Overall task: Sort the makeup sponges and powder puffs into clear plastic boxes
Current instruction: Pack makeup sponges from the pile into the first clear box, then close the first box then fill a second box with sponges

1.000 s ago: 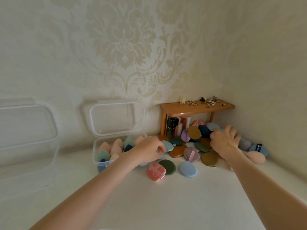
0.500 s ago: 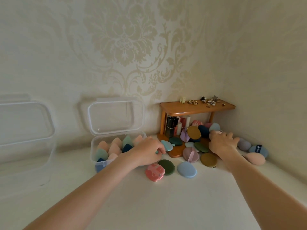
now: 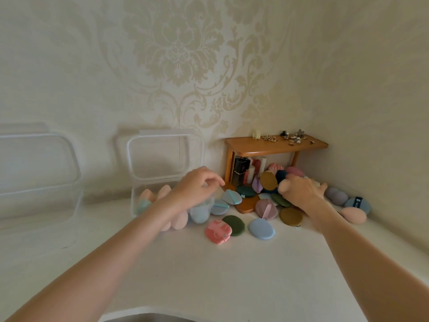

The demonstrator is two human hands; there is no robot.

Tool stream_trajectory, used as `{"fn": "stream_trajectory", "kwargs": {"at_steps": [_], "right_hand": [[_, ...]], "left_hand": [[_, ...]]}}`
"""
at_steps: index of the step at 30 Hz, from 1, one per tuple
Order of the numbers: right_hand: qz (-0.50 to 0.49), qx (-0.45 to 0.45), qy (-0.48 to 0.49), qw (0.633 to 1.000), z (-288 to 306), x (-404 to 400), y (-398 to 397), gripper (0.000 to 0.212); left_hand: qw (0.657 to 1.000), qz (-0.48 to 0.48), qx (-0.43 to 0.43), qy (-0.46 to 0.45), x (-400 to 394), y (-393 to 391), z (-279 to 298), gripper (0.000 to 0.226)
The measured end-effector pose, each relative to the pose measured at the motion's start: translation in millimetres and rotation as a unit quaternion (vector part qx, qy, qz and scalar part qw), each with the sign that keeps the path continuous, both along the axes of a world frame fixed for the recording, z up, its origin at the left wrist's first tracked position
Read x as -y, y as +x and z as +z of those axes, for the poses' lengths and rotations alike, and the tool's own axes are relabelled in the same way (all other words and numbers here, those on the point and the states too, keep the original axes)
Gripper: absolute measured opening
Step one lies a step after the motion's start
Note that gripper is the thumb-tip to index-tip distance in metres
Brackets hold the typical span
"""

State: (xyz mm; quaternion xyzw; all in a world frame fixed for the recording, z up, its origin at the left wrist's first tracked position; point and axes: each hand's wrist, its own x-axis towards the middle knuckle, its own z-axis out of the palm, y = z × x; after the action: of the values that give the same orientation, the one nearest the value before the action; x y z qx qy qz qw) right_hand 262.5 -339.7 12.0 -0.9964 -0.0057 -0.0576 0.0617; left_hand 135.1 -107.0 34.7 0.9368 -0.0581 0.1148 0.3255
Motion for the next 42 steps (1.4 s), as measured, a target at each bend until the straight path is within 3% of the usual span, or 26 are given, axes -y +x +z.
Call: {"fn": "stream_trajectory", "kwargs": {"at_steps": [3,6,10,12,15,19,22,25,27,31,34,36,38,40,42], "right_hand": [[-0.01,-0.001,-0.043,0.999,4,1,-8,0.037],[0.003,0.064,-0.047,0.997,10,-3,-17,0.049],[0.077,0.144,0.112,0.98,32,-18,-33,0.031],[0.145,0.105,0.179,0.968,43,-33,-43,0.03],[0.205,0.07,0.164,0.962,52,-48,-51,0.033],[0.198,-0.073,0.045,0.976,33,-43,-51,0.038],[0.171,-0.19,0.094,0.962,11,-45,-61,0.039],[0.189,-0.188,0.085,0.96,7,-52,-66,0.037],[0.218,-0.093,0.051,0.97,20,-64,-68,0.039],[0.297,0.08,0.145,0.94,62,-113,-79,0.033],[0.357,0.145,0.154,0.91,78,-148,-86,0.057],[0.386,0.127,0.081,0.91,78,-161,-88,0.063],[0.408,0.075,0.03,0.91,72,-161,-92,0.048],[0.428,0.016,0.026,0.903,63,-152,-100,0.038],[0.436,-0.032,0.03,0.899,52,-141,-108,0.043]], "left_hand": [[0.996,0.03,-0.002,-0.083,-17,-9,10,0.027],[0.994,0.041,-0.019,-0.099,-28,-16,11,0.026],[0.995,0.036,-0.035,-0.086,-33,-22,7,0.024],[0.995,0.044,-0.031,-0.087,-35,-25,7,0.026],[0.991,0.07,-0.02,-0.109,-44,-33,13,0.029],[0.986,0.131,0.01,-0.107,-64,-47,19,0.026],[0.964,0.221,0.101,-0.105,-78,-54,20,0.027],[0.94,0.29,0.175,-0.037,-89,-57,21,0.036],[0.931,0.306,0.198,0.026,-96,-57,24,0.044],[0.941,0.28,0.178,0.064,-107,-45,35,0.054],[0.959,0.235,0.147,0.059,-100,-45,39,0.048],[0.961,0.195,0.175,0.093,-92,-57,39,0.039],[0.966,0.14,0.162,0.147,-89,-72,32,0.029],[0.972,0.097,0.09,0.195,-88,-88,20,0.026],[0.976,0.079,0.019,0.203,-86,-96,8,0.031]]}}
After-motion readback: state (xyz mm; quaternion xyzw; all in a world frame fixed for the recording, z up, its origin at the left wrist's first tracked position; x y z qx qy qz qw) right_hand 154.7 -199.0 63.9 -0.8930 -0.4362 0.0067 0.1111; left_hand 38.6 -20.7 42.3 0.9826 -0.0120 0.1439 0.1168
